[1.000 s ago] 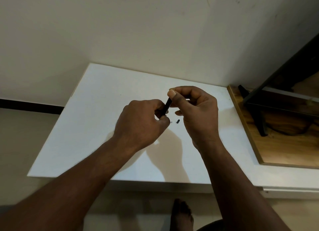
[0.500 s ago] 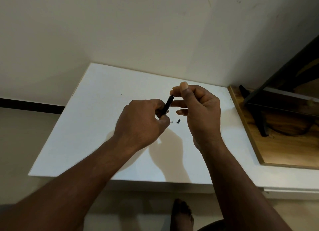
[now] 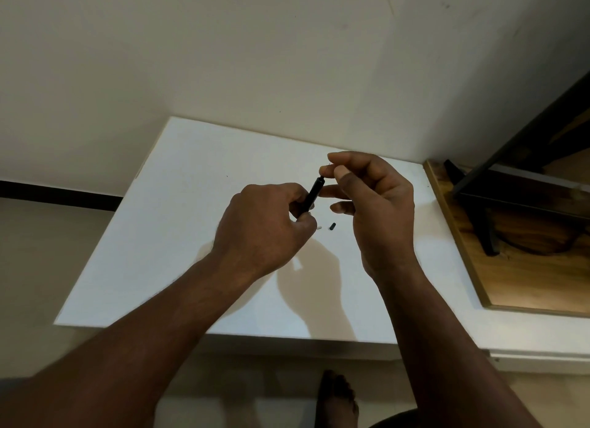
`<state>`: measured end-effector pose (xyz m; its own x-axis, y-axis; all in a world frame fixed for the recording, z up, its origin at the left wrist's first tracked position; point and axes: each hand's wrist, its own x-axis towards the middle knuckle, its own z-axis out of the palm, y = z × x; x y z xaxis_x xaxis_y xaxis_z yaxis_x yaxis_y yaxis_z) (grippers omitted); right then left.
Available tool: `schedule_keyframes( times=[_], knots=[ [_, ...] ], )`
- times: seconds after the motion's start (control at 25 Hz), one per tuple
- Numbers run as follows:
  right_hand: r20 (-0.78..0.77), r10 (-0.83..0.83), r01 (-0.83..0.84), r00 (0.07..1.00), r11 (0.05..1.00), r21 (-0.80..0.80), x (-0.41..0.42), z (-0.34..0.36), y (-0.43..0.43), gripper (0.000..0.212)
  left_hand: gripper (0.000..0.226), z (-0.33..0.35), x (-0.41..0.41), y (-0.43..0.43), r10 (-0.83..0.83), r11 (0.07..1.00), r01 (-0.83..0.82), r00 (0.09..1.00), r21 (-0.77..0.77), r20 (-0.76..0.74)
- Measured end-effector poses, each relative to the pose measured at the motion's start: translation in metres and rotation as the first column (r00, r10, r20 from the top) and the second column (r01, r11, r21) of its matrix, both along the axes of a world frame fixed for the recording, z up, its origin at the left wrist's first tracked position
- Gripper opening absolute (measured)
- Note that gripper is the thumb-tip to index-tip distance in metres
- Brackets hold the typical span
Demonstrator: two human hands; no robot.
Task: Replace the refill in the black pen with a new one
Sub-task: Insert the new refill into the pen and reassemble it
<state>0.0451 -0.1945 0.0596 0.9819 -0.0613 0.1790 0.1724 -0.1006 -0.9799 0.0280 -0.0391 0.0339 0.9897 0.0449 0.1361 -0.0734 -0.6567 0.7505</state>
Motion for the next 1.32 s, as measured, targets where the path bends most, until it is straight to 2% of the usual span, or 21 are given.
schedule_keyframes(
  times=[0.36, 0.44, 0.68, 0.92, 1.32],
  knots=[
    [0.173, -0.007, 0.044, 0.985, 0.977, -0.209, -0.0007, -0.0049, -0.0004, 0.042, 0.028, -0.0008, 0.0024, -0.0009, 0.005, 1.000, -0.005, 1.000, 0.004, 0.019],
    [0.197, -0.019, 0.067, 0.980, 0.969, -0.239, -0.0013, -0.0048, 0.0002, 0.039, 0.027, -0.0014, 0.0023, -0.0009, 0.006, 1.000, -0.006, 1.000, 0.005, 0.023],
    [0.238, -0.061, 0.126, 0.969, 0.955, -0.270, -0.0023, -0.0038, 0.0013, 0.014, 0.026, -0.0019, 0.0025, -0.0008, 0.006, 1.000, -0.007, 1.000, 0.015, 0.026],
    [0.211, -0.120, 0.168, 0.970, 0.959, -0.230, -0.0002, -0.0036, 0.0012, 0.011, 0.024, -0.0019, 0.0020, -0.0011, -0.004, 0.998, 0.001, 0.999, 0.064, 0.044],
    [0.115, -0.095, 0.119, 0.989, 0.968, -0.221, 0.0018, -0.0046, -0.0012, 0.011, 0.023, -0.0017, 0.0027, 0.0008, 0.018, 0.997, -0.024, 0.996, 0.067, 0.093]
  ],
)
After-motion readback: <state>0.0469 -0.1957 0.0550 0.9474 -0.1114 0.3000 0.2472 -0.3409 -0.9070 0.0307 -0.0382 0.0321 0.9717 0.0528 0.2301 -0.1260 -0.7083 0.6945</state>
